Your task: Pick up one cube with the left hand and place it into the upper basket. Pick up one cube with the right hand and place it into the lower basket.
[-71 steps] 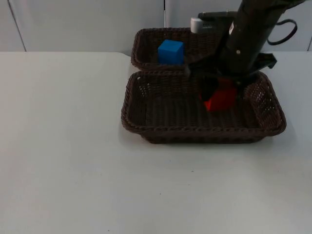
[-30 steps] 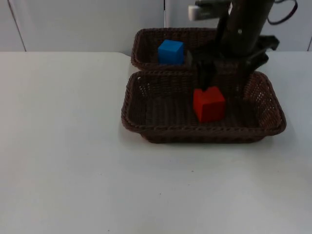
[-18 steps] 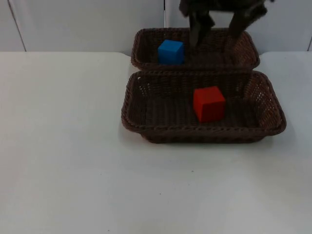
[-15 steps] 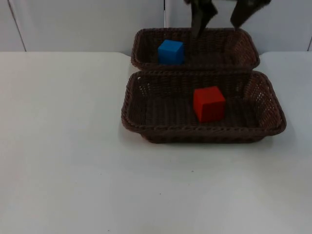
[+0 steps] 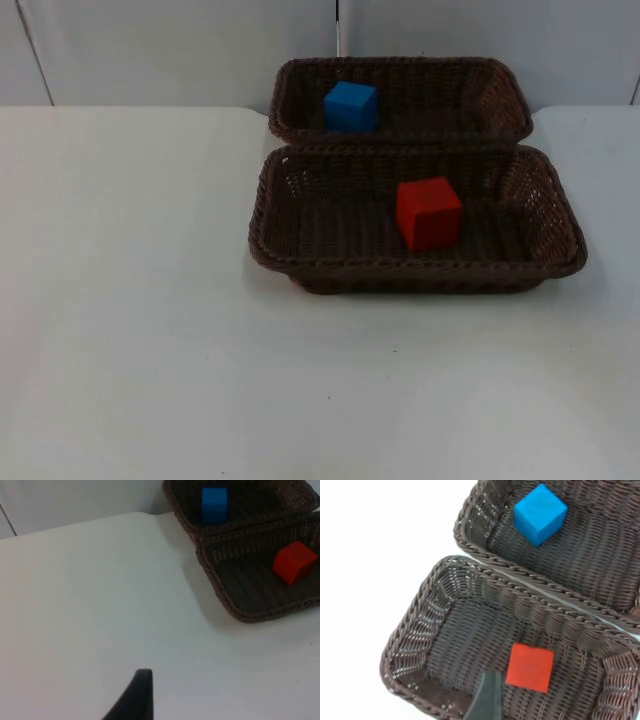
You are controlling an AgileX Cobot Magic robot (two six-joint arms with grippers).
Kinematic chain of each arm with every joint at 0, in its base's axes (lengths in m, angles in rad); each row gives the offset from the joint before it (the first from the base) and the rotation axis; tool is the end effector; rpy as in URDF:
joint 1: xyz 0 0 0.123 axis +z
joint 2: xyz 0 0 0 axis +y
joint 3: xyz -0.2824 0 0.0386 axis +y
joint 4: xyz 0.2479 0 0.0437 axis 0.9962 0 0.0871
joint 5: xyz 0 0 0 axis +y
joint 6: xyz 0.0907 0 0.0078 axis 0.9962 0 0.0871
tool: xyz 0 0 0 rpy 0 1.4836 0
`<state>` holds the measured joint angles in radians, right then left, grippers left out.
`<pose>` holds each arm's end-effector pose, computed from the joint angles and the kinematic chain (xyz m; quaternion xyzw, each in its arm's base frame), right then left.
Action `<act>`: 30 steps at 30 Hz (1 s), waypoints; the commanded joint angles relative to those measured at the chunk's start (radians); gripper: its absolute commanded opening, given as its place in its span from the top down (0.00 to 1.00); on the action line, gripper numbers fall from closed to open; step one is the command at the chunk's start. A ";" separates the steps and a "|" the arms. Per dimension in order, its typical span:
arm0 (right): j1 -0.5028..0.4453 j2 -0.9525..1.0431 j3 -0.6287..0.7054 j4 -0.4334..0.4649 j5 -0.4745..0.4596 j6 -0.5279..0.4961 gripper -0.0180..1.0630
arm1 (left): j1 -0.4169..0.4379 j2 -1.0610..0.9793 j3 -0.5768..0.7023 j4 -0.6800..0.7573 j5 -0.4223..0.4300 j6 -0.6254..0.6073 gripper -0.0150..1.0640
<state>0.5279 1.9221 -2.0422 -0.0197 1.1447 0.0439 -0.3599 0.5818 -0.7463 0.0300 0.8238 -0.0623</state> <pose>0.3706 0.2142 0.3745 -0.2288 0.9223 0.0784 0.3015 0.0935 -0.0330 0.3448 0.1338 0.8676 -0.0861 0.4712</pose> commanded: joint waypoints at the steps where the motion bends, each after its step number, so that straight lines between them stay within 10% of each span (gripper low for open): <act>1: 0.018 -0.056 0.072 -0.003 -0.045 -0.012 0.31 | 0.000 -0.005 0.004 0.006 -0.005 -0.005 0.05; 9: 0.031 -0.284 0.415 0.008 -0.273 -0.012 0.31 | 0.000 -0.005 0.004 0.015 -0.005 -0.005 0.05; 30: 0.031 -0.817 0.979 -0.004 -0.508 -0.012 0.31 | 0.000 -0.105 0.004 0.010 0.009 -0.005 0.05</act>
<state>0.5570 1.1423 -1.0925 -0.0177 0.6759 0.0415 -0.3599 0.4996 -0.7463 0.0418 0.8300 -0.0623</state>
